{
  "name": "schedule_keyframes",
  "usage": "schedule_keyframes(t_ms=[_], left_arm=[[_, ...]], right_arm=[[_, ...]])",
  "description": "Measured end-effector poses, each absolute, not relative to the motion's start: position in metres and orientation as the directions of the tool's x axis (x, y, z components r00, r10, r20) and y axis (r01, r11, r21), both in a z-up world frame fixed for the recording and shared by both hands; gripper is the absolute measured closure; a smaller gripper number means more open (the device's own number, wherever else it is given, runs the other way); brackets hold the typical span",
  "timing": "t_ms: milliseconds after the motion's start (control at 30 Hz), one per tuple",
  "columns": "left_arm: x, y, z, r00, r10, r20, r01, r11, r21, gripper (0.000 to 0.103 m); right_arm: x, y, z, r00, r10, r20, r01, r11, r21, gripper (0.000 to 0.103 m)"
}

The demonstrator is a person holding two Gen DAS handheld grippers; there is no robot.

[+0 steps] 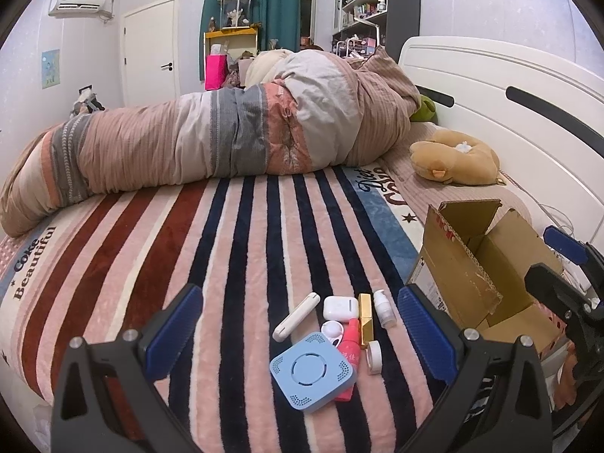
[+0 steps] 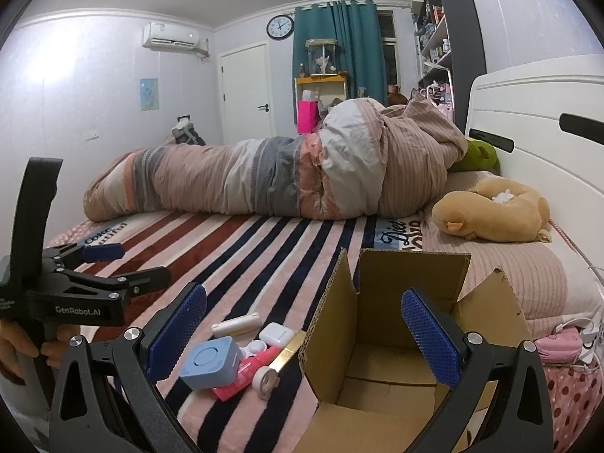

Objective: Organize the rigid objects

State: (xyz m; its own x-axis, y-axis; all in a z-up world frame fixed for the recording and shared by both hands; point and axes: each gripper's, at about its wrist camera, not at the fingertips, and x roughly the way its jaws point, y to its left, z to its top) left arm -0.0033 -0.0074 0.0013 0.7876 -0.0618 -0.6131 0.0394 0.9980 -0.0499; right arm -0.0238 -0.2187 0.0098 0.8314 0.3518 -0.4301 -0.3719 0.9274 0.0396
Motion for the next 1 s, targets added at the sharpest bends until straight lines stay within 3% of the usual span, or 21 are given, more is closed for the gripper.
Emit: schedule_keyframes(t_ms=[467, 533, 667, 700, 900, 933, 967, 1000], left_arm=[[-0.003, 0.016, -0.003, 0.793, -0.078, -0.604, 0.038, 0.996, -0.078, 0.001], [-0.003, 0.029, -0.008, 0.794, -0.078, -0.603, 0.024, 0.995, -0.097, 0.001], [-0.001, 0.068, -0.024, 0.793, -0.05, -0.608, -0.037, 0.991, -0.13, 0.0], [-0.001, 0.077, -0.029, 0.791, -0.045, -0.611, -0.05, 0.989, -0.137, 0.001], [0.001, 0.128, -0.07, 0.753, 0.017, -0.658, -0.136, 0.982, -0.13, 0.001], [0.002, 0.134, -0.079, 0.742, 0.031, -0.67, -0.15, 0.981, -0.12, 0.001], [0.003, 0.139, -0.087, 0.73, 0.042, -0.682, -0.16, 0.981, -0.111, 0.001], [0.004, 0.143, -0.094, 0.721, 0.045, -0.691, -0.164, 0.981, -0.106, 0.001]], right_arm=[[-0.023, -0.213, 0.012, 0.829, 0.355, -0.431, -0.382, 0.924, 0.025, 0.001], [-0.024, -0.204, 0.015, 0.828, 0.357, -0.432, -0.392, 0.92, 0.008, 0.008], [-0.021, -0.171, 0.019, 0.808, 0.39, -0.442, -0.439, 0.898, -0.011, 0.037], [-0.019, -0.161, 0.016, 0.789, 0.405, -0.461, -0.462, 0.887, -0.011, 0.039], [0.0, -0.098, -0.032, 0.649, 0.413, -0.639, -0.557, 0.83, -0.03, 0.035], [0.004, -0.09, -0.046, 0.621, 0.392, -0.679, -0.559, 0.828, -0.033, 0.029], [0.009, -0.083, -0.055, 0.605, 0.369, -0.706, -0.558, 0.828, -0.045, 0.013], [0.012, -0.075, -0.068, 0.591, 0.332, -0.735, -0.556, 0.828, -0.072, 0.005]])
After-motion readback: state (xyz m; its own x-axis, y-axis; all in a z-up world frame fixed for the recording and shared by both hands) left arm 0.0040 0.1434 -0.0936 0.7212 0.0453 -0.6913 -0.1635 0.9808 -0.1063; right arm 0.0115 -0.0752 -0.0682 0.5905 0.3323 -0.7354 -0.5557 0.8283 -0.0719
